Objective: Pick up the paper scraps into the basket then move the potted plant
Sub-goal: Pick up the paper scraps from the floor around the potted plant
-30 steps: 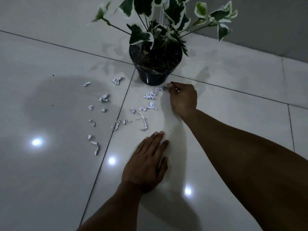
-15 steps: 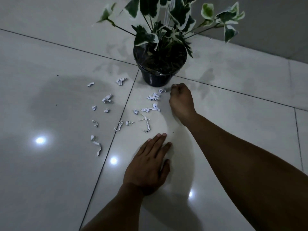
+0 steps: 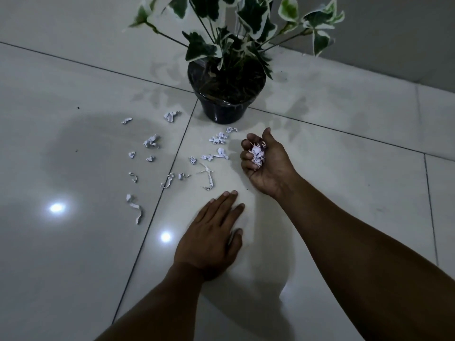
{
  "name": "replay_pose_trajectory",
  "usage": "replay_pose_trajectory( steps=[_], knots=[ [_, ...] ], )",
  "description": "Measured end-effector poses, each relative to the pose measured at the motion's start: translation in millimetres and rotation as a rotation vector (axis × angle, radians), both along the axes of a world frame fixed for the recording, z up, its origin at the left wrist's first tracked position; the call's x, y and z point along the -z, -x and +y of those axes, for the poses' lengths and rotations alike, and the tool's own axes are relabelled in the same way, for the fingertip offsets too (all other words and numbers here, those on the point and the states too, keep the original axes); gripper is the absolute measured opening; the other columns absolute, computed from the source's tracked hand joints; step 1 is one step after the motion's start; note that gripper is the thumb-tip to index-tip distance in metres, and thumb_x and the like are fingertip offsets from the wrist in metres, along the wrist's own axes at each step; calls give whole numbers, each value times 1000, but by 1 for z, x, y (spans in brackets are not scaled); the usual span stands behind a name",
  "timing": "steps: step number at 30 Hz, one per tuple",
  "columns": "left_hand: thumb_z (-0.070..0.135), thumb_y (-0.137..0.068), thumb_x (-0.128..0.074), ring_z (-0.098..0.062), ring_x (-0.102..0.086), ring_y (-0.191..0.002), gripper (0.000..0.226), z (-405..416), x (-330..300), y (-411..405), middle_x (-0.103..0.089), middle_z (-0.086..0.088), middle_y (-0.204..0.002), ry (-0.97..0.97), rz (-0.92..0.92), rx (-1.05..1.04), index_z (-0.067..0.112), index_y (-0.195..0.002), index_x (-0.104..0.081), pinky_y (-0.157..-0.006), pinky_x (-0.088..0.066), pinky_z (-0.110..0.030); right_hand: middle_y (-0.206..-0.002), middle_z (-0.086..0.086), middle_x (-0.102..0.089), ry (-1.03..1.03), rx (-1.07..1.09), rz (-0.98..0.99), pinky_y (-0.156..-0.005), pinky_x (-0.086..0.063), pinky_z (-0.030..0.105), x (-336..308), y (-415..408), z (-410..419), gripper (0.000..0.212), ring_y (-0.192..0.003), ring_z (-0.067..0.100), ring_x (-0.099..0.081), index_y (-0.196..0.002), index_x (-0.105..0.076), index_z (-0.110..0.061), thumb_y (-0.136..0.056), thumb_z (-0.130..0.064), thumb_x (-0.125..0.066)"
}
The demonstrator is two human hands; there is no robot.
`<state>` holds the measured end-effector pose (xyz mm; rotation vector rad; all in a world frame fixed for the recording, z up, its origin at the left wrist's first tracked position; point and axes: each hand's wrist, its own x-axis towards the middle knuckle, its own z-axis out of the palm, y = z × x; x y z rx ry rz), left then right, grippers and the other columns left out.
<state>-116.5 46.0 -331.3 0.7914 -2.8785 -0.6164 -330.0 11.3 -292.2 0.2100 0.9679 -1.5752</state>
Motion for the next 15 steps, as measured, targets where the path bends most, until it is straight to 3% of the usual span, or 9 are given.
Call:
replay_pose_trajectory(
  steps=[3, 6, 8, 10, 11, 13, 15],
  knots=[
    [39, -98, -48, -15, -21, -152, 54, 0, 0, 1, -29, -1, -163, -2, 7, -1, 19, -149, -46, -124, -15, -32, -61, -3, -51, 0, -13, -11, -35, -23, 19, 0, -1, -1, 46, -43, 9, -40, -72, -52, -17, -101, -50, -43],
    [39, -99, -47, -14, -21, -152, 54, 1, 0, 0, -29, -1, -163, -8, 10, -1, 19, -149, -46, -124, -17, -33, -55, -5, -37, -102, -51, 142, -35, -18, 20, -3, -5, -6, 44, -41, 8, -28, -73, -49, -17, -100, -52, -47],
    [39, -99, -47, -14, -21, -152, 54, 1, 1, 1, -29, -1, -163, -12, 14, -2, 19, -149, -46, -124, -17, -33, -56, -5, -34, -228, -101, 388, -37, -19, 21, -2, -7, -9, 44, -43, 9, -25, -80, -59, -14, -102, -50, -44],
    [39, -99, -46, -14, -20, -153, 54, 0, 1, 1, -28, -1, -163, -14, 7, 0, 19, -150, -45, -124, -17, -34, -59, -9, -46, -335, -169, 786, -46, -33, 21, 0, -8, -11, 41, -48, 8, -39, -96, -73, -15, -104, -42, -44],
    [40, -100, -45, -14, -18, -153, 54, -1, 1, 2, -28, -1, -164, -15, 1, 1, 19, -150, -44, -124, -15, -33, -70, -10, -60, -356, -201, 1007, -59, -43, 22, 2, -9, -12, 37, -60, 8, -53, -106, -75, -17, -104, -37, -45],
    [41, -101, -42, -13, -16, -153, 55, -1, 0, 1, -26, 0, -164, -17, -13, 4, 20, -151, -42, -125, -10, -31, -109, -4, -74, -364, -238, 1338, -87, -44, 18, 7, -11, -14, 32, -100, 11, -66, -120, -73, -18, -103, -32, -50],
    [42, -101, -39, -12, -13, -154, 55, -1, -1, 1, -25, 1, -165, -22, -19, 9, 21, -152, -41, -125, -6, -29, -122, 0, -71, -406, -249, 1497, -91, -42, 15, 11, -12, -18, 31, -112, 13, -64, -123, -71, -19, -100, -33, -56]
  ],
)
